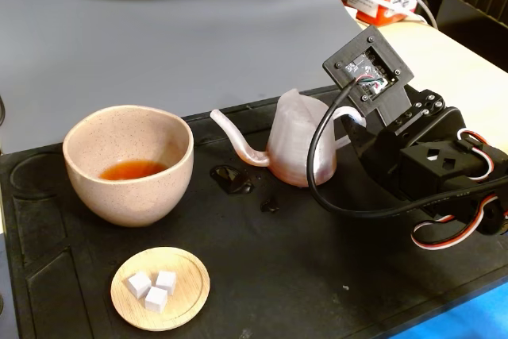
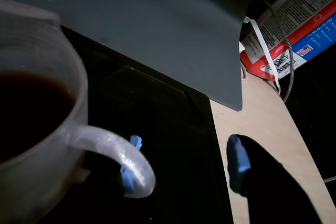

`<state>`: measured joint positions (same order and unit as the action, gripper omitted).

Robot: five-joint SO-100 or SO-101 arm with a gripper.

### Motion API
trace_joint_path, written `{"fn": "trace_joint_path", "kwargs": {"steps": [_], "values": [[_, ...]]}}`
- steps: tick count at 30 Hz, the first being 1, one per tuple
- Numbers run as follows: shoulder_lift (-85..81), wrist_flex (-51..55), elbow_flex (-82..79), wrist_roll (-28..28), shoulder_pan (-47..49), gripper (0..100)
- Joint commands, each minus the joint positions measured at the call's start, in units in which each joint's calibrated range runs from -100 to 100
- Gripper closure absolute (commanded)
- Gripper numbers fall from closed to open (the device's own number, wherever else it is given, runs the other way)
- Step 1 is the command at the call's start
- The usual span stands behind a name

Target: Pick up a kettle and pour liquid into a cup.

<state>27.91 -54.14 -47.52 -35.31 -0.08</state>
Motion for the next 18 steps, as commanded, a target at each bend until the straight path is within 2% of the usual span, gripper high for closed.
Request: {"fn": "trace_joint_path", "kwargs": {"steps": [1, 10, 13, 15, 18], "values": [[-0.4, -0.3, -0.5, -0.1, 0.3, 79], [2.2, -1.2, -1.0, -0.6, 2.2, 79], [2.0, -6.8, -5.2, -1.7, 1.3, 79], [0.3, -7.8, -7.7, -1.7, 1.3, 79], [-11.4, -7.0, -17.5, -1.7, 0.6, 79]]}}
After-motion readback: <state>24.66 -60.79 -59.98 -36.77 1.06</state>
